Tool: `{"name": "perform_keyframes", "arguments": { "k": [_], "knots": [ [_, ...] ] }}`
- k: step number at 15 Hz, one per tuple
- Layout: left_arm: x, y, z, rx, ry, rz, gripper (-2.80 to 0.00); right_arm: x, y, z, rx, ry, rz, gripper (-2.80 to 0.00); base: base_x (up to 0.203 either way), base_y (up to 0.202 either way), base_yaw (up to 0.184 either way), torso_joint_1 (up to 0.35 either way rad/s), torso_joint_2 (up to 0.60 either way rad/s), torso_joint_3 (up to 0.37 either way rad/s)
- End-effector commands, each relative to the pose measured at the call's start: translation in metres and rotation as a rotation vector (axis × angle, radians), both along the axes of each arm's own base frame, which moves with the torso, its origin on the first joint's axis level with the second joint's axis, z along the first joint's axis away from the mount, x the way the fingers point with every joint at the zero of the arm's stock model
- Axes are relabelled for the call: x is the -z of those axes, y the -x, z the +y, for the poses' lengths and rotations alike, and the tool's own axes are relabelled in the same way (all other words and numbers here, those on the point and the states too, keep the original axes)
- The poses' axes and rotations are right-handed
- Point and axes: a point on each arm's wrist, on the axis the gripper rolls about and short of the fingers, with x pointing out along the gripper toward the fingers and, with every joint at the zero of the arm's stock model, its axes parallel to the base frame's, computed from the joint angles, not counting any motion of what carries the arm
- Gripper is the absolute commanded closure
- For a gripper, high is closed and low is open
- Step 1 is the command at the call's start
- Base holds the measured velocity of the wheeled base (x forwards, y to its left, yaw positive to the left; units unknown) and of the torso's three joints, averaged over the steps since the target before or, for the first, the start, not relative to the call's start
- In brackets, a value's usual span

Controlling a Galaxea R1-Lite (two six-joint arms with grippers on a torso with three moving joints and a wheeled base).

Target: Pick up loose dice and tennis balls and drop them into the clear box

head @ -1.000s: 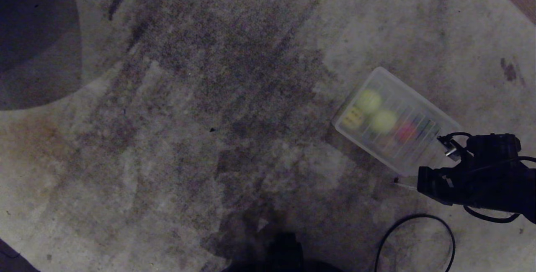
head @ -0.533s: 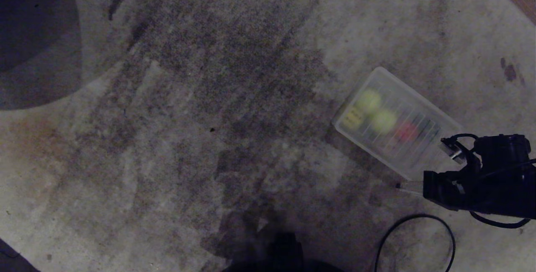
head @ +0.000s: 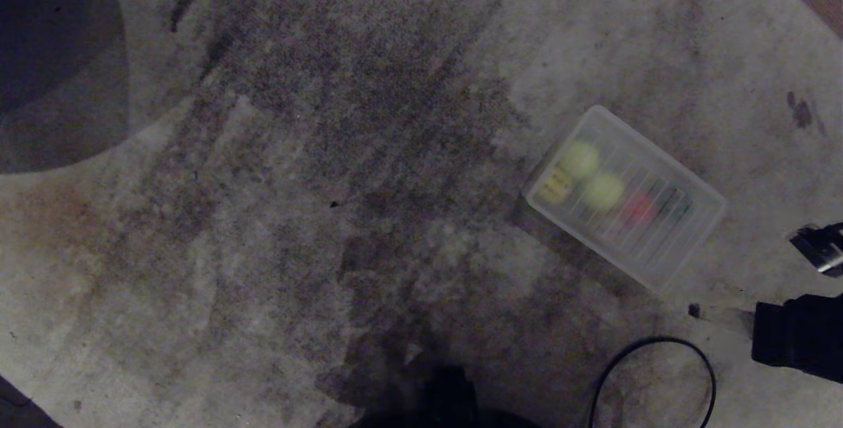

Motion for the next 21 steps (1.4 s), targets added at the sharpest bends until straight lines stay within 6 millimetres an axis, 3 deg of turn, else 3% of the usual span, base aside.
{"name": "perform_keyframes", "arguments": {
  "k": [1,5,9,11,13,21],
  "knots": [
    [0.000,0.000,0.000,-0.001,0.001,0.003,0.00,-0.014,0.064,0.000,0.050,0.044,-0.185,0.00,0.000,0.000,0.000,0.000,0.00,0.000],
    [0.000,0.000,0.000,-0.001,0.001,0.003,0.00,0.012,0.140,0.000,0.133,0.096,-0.303,0.00,0.000,0.000,0.000,0.000,0.00,0.000],
    [0.000,0.000,0.000,-0.001,0.001,0.003,0.00,0.048,0.180,-0.001,0.190,0.139,-0.426,0.00,0.000,0.000,0.000,0.000,0.00,0.000],
    [0.000,0.000,0.000,-0.001,0.001,0.003,0.00,0.058,0.185,-0.003,0.251,0.197,-0.478,0.00,0.000,0.000,0.000,0.000,0.00,0.000],
    [0.000,0.000,0.000,-0.001,0.001,0.003,0.00,0.071,0.176,-0.005,0.327,0.253,-0.519,0.00,0.000,0.000,0.000,0.000,0.00,0.000],
    [0.000,0.000,0.000,-0.001,0.001,0.003,0.00,0.073,0.173,-0.005,0.308,0.284,-0.552,0.00,0.000,0.000,0.000,0.000,0.00,0.000]
  ]
}}
